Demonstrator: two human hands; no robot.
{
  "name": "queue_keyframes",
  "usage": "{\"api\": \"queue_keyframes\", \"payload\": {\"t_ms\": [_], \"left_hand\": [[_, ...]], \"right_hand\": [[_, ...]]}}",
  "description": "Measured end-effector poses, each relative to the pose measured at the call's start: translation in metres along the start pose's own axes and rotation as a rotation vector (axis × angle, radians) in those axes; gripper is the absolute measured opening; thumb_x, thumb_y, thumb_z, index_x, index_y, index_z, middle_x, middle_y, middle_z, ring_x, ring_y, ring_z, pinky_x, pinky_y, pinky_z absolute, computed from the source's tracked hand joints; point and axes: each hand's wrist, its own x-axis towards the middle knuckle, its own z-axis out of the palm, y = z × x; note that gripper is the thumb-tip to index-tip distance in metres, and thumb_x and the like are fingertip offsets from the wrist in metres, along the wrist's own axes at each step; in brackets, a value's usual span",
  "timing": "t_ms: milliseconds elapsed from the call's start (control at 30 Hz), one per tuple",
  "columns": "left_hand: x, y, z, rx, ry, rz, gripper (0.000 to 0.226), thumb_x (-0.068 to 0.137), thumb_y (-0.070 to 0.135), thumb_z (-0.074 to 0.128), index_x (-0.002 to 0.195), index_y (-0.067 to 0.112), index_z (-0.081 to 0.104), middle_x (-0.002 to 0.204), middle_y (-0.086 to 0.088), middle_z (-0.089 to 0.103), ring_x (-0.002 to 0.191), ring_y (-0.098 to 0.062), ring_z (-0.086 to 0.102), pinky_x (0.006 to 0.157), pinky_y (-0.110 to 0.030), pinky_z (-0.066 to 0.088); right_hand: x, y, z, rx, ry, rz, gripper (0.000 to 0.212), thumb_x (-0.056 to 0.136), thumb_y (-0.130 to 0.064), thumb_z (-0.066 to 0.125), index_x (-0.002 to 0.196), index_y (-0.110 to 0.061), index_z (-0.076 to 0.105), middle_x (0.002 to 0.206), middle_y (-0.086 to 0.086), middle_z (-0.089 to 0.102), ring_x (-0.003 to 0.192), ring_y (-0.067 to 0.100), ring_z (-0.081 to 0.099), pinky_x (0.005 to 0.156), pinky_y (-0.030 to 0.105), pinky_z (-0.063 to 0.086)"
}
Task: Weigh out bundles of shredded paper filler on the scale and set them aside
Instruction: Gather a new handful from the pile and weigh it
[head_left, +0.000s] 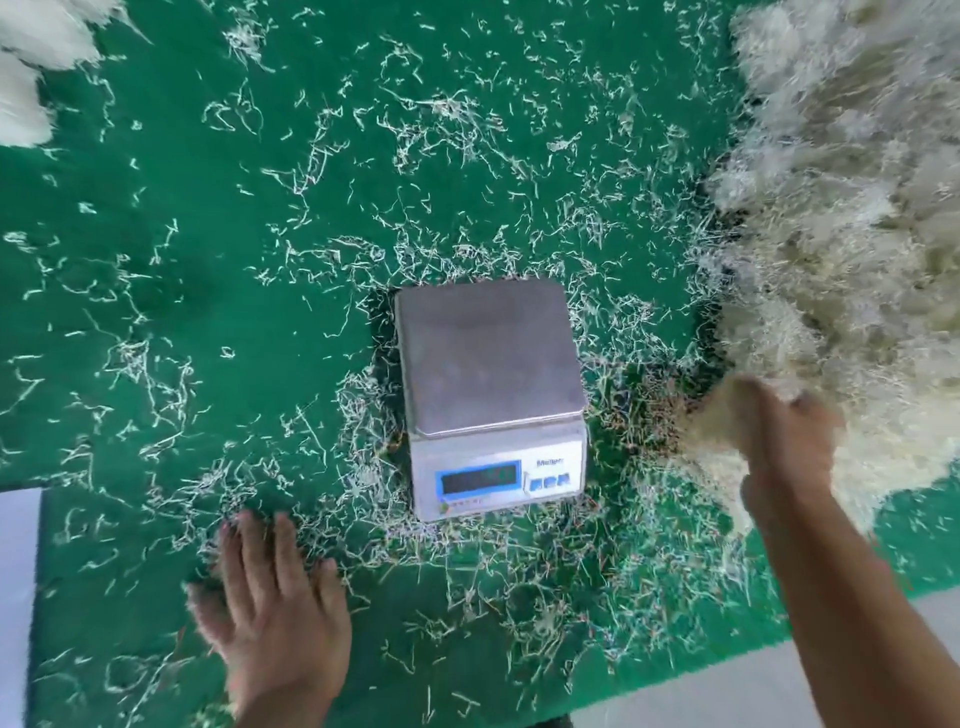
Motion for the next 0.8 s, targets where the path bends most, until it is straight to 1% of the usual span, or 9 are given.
{"api": "queue_keyframes", "payload": {"t_ms": [67,133,167,200,300,400,467,567,800], "left_hand": [[0.002,0.001,0.009,-0.009,0.081,0.015,0.075,0.102,0.057,0.019,0.166,0.02,0.009,0.174,-0.005,-0.005,0.16,-0.027,-0.005,0.124,-0.065,0.002],[0.004,0.0,0.009,-0.012,0.148,0.004,0.077,0.098,0.055,0.027,0.165,0.017,0.021,0.173,-0.01,0.009,0.159,-0.033,0.008,0.125,-0.061,-0.002],[0.004,-0.001,0.012,-0.01,0.178,-0.009,0.078,0.096,0.055,0.03,0.163,0.014,0.026,0.171,-0.012,0.015,0.158,-0.035,0.014,0.125,-0.06,-0.003],[0.004,-0.002,0.015,-0.003,0.218,-0.007,0.079,0.095,0.054,0.032,0.161,0.011,0.031,0.169,-0.016,0.021,0.156,-0.038,0.02,0.125,-0.059,-0.003],[0.011,-0.007,0.024,0.029,0.315,0.069,0.079,0.099,0.058,0.029,0.149,-0.002,0.045,0.159,-0.027,0.035,0.145,-0.05,0.034,0.124,-0.064,0.002],[0.007,-0.015,0.02,0.129,0.306,0.108,0.078,0.102,0.059,0.022,0.146,-0.001,0.046,0.16,-0.027,0.033,0.145,-0.051,0.035,0.12,-0.07,0.014],[0.0,-0.007,0.009,0.148,0.29,0.108,0.072,0.102,0.054,0.026,0.151,0.004,0.042,0.164,-0.021,0.028,0.149,-0.046,0.032,0.117,-0.071,0.023],[-0.002,0.009,-0.002,0.047,0.304,0.018,0.074,0.093,0.052,0.034,0.151,0.006,0.044,0.16,-0.019,0.038,0.145,-0.044,0.038,0.117,-0.069,0.019],[-0.004,0.004,-0.006,0.112,0.183,0.048,0.074,0.1,0.058,0.022,0.161,0.015,0.029,0.17,-0.01,0.018,0.155,-0.035,0.02,0.117,-0.071,0.018]], "right_hand": [[-0.01,-0.005,0.033,0.028,-0.058,-0.129,0.076,0.091,-0.038,0.077,0.154,-0.017,0.041,0.148,0.011,0.054,0.127,0.016,0.059,0.102,0.044,0.053],[-0.03,-0.009,0.065,-0.004,-0.16,-0.324,0.041,0.095,-0.037,0.074,0.128,-0.05,0.053,0.12,-0.013,0.064,0.101,-0.009,0.063,0.083,0.027,0.057],[-0.036,-0.007,0.081,-0.011,-0.217,-0.423,0.038,0.096,-0.03,0.074,0.117,-0.053,0.052,0.11,-0.014,0.065,0.095,-0.009,0.065,0.076,0.023,0.06],[-0.041,-0.003,0.094,-0.022,-0.274,-0.503,0.044,0.095,-0.021,0.075,0.12,-0.048,0.051,0.109,-0.016,0.066,0.096,-0.005,0.068,0.073,0.023,0.062],[-0.055,-0.004,0.116,0.015,-0.402,-0.707,0.067,0.089,-0.002,0.074,0.138,-0.033,0.041,0.122,-0.006,0.064,0.106,0.008,0.07,0.087,0.024,0.059],[-0.061,-0.009,0.124,-0.108,-0.474,-0.829,0.061,0.09,-0.02,0.082,0.136,-0.034,0.044,0.12,-0.012,0.059,0.095,0.009,0.065,0.081,0.019,0.055],[-0.065,-0.01,0.122,-0.175,-0.521,-0.906,0.057,0.09,-0.026,0.083,0.136,-0.022,0.051,0.124,-0.007,0.056,0.102,0.009,0.06,0.092,0.027,0.055],[-0.069,-0.006,0.111,-0.245,-0.605,-0.962,0.065,0.089,-0.027,0.084,0.144,-0.016,0.053,0.139,-0.003,0.05,0.125,0.01,0.053,0.11,0.036,0.049],[-0.062,0.02,0.049,-0.182,-0.439,-0.969,0.07,0.085,-0.046,0.081,0.146,-0.04,0.046,0.146,-0.026,0.045,0.141,-0.011,0.038,0.117,0.005,0.024]]}}
